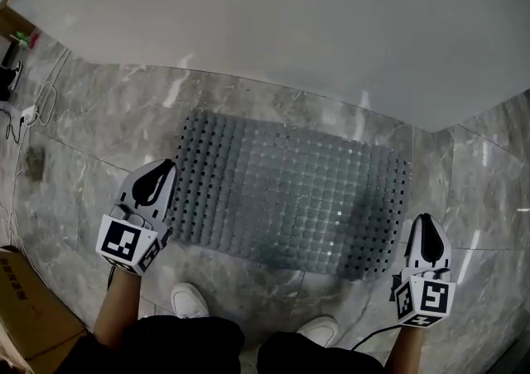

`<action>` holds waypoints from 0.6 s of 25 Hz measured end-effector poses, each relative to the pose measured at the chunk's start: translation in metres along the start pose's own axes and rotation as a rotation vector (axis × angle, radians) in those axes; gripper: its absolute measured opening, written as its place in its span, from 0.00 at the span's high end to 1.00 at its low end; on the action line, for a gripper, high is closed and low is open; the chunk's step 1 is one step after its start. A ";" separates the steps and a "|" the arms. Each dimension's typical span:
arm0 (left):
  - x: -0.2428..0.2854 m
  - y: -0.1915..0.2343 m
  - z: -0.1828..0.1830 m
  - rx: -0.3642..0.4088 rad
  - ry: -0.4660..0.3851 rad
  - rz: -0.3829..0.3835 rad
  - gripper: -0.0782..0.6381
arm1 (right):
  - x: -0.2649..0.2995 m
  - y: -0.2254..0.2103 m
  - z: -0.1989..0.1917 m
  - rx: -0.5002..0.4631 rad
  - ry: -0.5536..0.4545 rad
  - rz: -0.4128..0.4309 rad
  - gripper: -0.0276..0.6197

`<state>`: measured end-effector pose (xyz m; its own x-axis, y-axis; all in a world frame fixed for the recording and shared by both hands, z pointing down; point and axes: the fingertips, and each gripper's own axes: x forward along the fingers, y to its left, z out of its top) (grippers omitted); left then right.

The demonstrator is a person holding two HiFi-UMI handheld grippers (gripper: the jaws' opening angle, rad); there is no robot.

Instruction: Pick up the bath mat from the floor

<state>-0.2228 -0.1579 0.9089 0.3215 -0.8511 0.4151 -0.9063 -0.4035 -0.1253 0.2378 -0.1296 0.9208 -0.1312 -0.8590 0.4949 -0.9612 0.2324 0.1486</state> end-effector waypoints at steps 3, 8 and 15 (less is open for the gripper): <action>0.003 -0.003 -0.016 -0.008 0.025 -0.005 0.88 | 0.004 0.001 -0.019 0.022 0.035 0.001 0.92; 0.008 -0.001 -0.050 -0.083 0.119 -0.016 0.68 | 0.009 0.008 -0.049 0.052 0.164 0.059 0.67; 0.024 0.013 -0.122 -0.162 0.378 0.013 0.38 | 0.035 0.012 -0.130 0.152 0.451 0.103 0.46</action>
<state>-0.2603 -0.1429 1.0269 0.2134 -0.6600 0.7203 -0.9509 -0.3096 -0.0020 0.2534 -0.0975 1.0515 -0.1417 -0.5439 0.8271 -0.9777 0.2079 -0.0309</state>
